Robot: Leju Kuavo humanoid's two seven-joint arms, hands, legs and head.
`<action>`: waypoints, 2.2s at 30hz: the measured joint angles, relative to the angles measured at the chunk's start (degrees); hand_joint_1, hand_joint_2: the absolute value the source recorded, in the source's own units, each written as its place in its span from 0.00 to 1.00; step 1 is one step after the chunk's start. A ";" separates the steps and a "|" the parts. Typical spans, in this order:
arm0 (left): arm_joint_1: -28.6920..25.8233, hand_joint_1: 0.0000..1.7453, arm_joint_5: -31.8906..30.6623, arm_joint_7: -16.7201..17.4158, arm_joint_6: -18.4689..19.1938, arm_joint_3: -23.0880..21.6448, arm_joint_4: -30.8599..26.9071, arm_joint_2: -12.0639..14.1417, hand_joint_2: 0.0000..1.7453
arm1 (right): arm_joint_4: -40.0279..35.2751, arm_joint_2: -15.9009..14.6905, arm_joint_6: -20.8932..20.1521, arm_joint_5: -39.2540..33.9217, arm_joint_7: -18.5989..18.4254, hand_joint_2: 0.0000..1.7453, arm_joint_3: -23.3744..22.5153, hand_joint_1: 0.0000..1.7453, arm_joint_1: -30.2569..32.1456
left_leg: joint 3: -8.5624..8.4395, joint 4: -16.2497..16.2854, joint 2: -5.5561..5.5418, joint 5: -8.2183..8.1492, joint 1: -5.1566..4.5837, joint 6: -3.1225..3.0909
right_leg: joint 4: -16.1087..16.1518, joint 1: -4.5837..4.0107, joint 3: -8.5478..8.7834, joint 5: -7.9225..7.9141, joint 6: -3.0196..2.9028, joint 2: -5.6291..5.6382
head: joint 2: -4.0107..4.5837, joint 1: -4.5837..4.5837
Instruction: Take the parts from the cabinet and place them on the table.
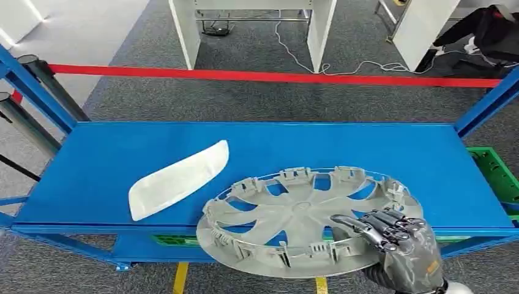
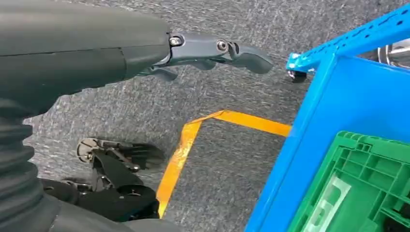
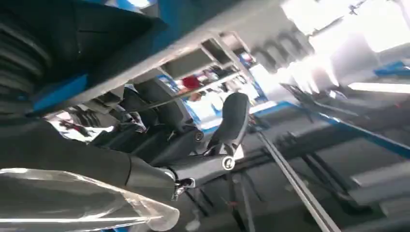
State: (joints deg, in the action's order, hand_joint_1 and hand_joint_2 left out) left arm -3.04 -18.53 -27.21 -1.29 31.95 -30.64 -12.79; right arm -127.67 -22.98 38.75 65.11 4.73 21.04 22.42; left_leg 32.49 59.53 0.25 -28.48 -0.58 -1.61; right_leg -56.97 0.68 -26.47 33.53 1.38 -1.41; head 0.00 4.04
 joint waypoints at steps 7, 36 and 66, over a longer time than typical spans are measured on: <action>0.41 0.00 -0.66 -2.69 -1.05 0.90 0.61 -0.07 1.00 | -0.07 9.70 1.14 -34.06 32.10 1.00 -6.78 1.00 0.93 | 0.00 -0.03 -0.01 -0.01 0.03 0.01 | -0.01 -0.03 0.03 0.05 -0.06 0.01 | 0.00 0.00; -0.40 0.00 -4.95 -3.58 -3.15 7.41 0.76 -0.15 1.00 | 3.87 11.77 -25.42 -63.58 33.63 1.00 -0.21 1.00 -2.99 | 1.24 1.39 -0.84 -0.34 1.15 1.99 | -2.80 1.48 -4.01 -2.59 0.19 1.68 | 0.00 0.15; 0.35 0.00 -14.80 -5.12 -0.96 14.39 1.46 2.19 1.00 | 11.37 15.60 -30.97 -65.29 33.63 1.00 -0.99 1.00 -7.28 | 3.02 -0.67 -0.51 3.75 -0.09 1.33 | 0.67 0.10 -0.99 -2.01 -1.27 0.94 | 0.00 0.33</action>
State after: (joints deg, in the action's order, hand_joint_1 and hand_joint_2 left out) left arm -2.70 -33.33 -32.33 -2.25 46.34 -29.18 -10.60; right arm -116.30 -7.39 7.78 -0.17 38.36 20.04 15.14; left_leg 35.51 58.86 -0.26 -24.73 -0.67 -0.28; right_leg -56.30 0.79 -27.46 31.52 0.11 -0.47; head 0.00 4.37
